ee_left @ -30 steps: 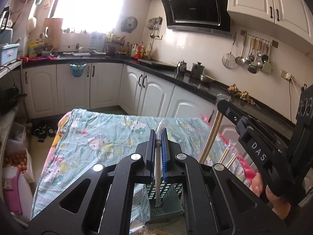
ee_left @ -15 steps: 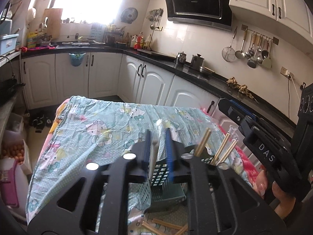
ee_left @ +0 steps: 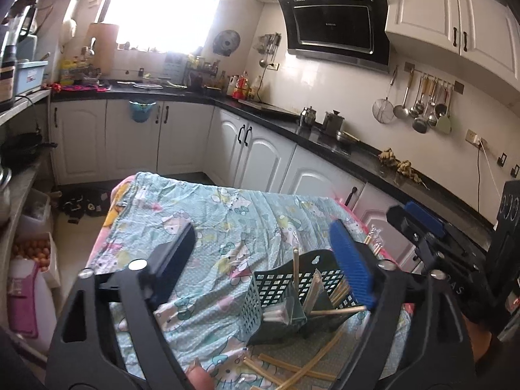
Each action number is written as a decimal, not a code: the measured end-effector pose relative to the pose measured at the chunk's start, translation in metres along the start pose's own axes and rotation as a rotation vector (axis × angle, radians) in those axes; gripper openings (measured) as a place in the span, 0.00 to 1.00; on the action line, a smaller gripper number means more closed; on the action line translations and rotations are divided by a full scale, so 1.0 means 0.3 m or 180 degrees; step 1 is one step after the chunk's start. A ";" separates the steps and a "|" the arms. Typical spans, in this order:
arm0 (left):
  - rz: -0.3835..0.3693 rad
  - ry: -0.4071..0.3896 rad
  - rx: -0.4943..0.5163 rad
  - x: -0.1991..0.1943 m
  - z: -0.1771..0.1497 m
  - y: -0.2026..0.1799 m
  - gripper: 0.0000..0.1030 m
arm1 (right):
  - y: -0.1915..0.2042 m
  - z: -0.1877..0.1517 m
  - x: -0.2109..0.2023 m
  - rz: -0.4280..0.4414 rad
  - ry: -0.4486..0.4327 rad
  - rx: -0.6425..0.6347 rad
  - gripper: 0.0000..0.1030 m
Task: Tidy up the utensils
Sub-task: 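Open both tools to drop the chopsticks upright into the green caddy, then pull both open tools back from the caddy toward the chopstick pile, then lower the left tool onto a chopstick and close it while the right tool grasps another, then raise the held chopsticks with both tools and carry them over the caddy, then open both tools to release the chopsticks into the green caddy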
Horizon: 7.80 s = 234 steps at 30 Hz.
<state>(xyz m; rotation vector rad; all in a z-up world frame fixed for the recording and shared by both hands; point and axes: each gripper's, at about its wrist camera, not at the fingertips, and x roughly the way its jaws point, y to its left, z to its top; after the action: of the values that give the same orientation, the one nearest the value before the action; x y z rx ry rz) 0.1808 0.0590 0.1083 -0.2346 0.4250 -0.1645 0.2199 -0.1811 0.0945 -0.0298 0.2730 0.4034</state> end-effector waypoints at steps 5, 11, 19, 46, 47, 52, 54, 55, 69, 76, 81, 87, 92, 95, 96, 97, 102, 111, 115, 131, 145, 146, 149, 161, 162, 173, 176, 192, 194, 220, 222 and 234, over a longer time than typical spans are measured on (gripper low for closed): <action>0.0012 -0.0043 -0.0023 -0.055 -0.001 0.004 0.89 | -0.001 -0.006 -0.058 0.0013 0.0067 0.0003 0.62; -0.0001 -0.0031 -0.0065 -0.098 -0.023 0.010 0.89 | 0.004 -0.016 -0.116 0.0032 0.0108 -0.0005 0.66; 0.0000 0.0009 -0.0113 -0.132 -0.058 0.018 0.89 | 0.011 -0.040 -0.185 0.0072 0.0124 -0.0016 0.70; 0.0075 0.0658 -0.0266 -0.075 -0.345 0.058 0.89 | -0.020 -0.256 -0.250 0.0015 0.0646 -0.0056 0.71; 0.0070 0.0694 -0.0270 -0.069 -0.357 0.059 0.89 | -0.024 -0.269 -0.247 0.0006 0.0680 -0.0050 0.71; 0.0081 0.0856 -0.0281 -0.033 -0.409 0.064 0.89 | -0.035 -0.317 -0.235 -0.0015 0.0794 -0.0044 0.71; 0.0082 0.0907 -0.0283 -0.020 -0.423 0.064 0.89 | -0.037 -0.335 -0.230 -0.0022 0.0839 -0.0037 0.71; 0.0077 0.0944 -0.0292 -0.010 -0.432 0.065 0.89 | -0.039 -0.342 -0.228 -0.0020 0.0851 -0.0037 0.71; -0.0006 0.1374 -0.0340 0.128 -0.528 0.057 0.79 | -0.083 -0.453 -0.155 -0.0102 0.1207 0.0080 0.71; -0.0038 0.1606 -0.0471 0.228 -0.572 0.086 0.61 | -0.132 -0.518 -0.087 -0.0158 0.1404 0.0207 0.71; -0.0031 0.1683 -0.0531 0.288 -0.587 0.106 0.49 | -0.172 -0.565 -0.020 -0.0190 0.1579 0.0401 0.70; -0.0047 0.1722 -0.0602 0.340 -0.592 0.134 0.38 | -0.215 -0.606 0.070 -0.0186 0.1769 0.0665 0.60; -0.0080 0.1723 -0.0596 0.371 -0.582 0.146 0.32 | -0.255 -0.632 0.142 -0.0245 0.1857 0.0727 0.53; -0.0116 0.1728 -0.0592 0.385 -0.579 0.150 0.29 | -0.275 -0.642 0.172 -0.0287 0.1898 0.0665 0.50; -0.0127 0.1727 -0.0594 0.387 -0.580 0.152 0.29 | -0.282 -0.643 0.179 -0.0267 0.1900 0.0647 0.50; -0.0142 0.1731 -0.0593 0.393 -0.580 0.153 0.29 | -0.287 -0.643 0.186 -0.0237 0.1900 0.0622 0.50; -0.0178 0.1736 -0.0578 0.412 -0.576 0.156 0.22 | -0.300 -0.647 0.204 -0.0114 0.1939 0.0474 0.50; -0.0175 0.1751 -0.0528 0.416 -0.585 0.152 0.11 | -0.307 -0.654 0.229 0.0094 0.1962 0.0221 0.48; -0.0191 0.1758 -0.0527 0.417 -0.589 0.150 0.09 | -0.323 -0.659 0.242 0.0168 0.1990 0.0223 0.41; -0.0274 0.1677 -0.0665 0.362 -0.588 0.190 0.02 | -0.346 -0.645 0.144 0.0033 0.1851 0.0363 0.05; -0.0424 0.1160 -0.0609 0.169 -0.458 0.136 0.02 | -0.292 -0.466 -0.087 0.0138 0.1290 0.0372 0.03; -0.0453 0.1125 -0.0596 0.156 -0.448 0.127 0.02 | -0.284 -0.452 -0.099 0.0154 0.1252 0.0360 0.03; -0.0516 0.1029 -0.0532 0.123 -0.414 0.094 0.02 | -0.251 -0.399 -0.141 0.0191 0.1120 0.0292 0.03; -0.0946 0.0699 -0.0230 0.013 -0.263 -0.082 0.02 | -0.152 -0.205 -0.281 0.0344 0.0657 0.0055 0.03; -0.0967 0.0672 -0.0196 0.007 -0.251 -0.095 0.02 | -0.146 -0.188 -0.293 0.0351 0.0620 0.0033 0.03; -0.1200 0.0432 0.0019 -0.047 -0.118 -0.207 0.02 | -0.135 -0.065 -0.364 0.0303 0.0313 -0.0137 0.03; -0.1255 0.0351 0.0053 -0.059 -0.070 -0.231 0.02 | -0.139 -0.034 -0.380 0.0316 0.0246 -0.0145 0.03; -0.1229 -0.0118 0.0234 -0.110 0.183 -0.307 0.02 | -0.136 0.219 -0.409 0.0190 -0.0234 -0.0309 0.03; -0.1192 -0.0160 0.0228 -0.101 0.213 -0.302 0.02 | -0.139 0.248 -0.397 0.0184 -0.0272 -0.0314 0.03; -0.0934 -0.0016 0.0211 0.095 0.183 -0.268 0.02 | -0.167 0.268 -0.122 0.0106 -0.0152 -0.0294 0.03; -0.0925 0.0007 0.0197 0.107 0.170 -0.261 0.02 | -0.168 0.245 -0.097 0.0110 -0.0098 -0.0277 0.03; -0.0841 0.0198 0.0163 0.189 0.094 -0.242 0.02 | -0.155 0.142 -0.007 0.0152 0.0153 -0.0196 0.03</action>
<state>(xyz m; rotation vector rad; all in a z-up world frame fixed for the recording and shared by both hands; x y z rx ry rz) 0.2359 -0.0169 0.1301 -0.2351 0.4500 -0.4420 0.2473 -0.2212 0.1349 -0.0936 0.3090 0.4589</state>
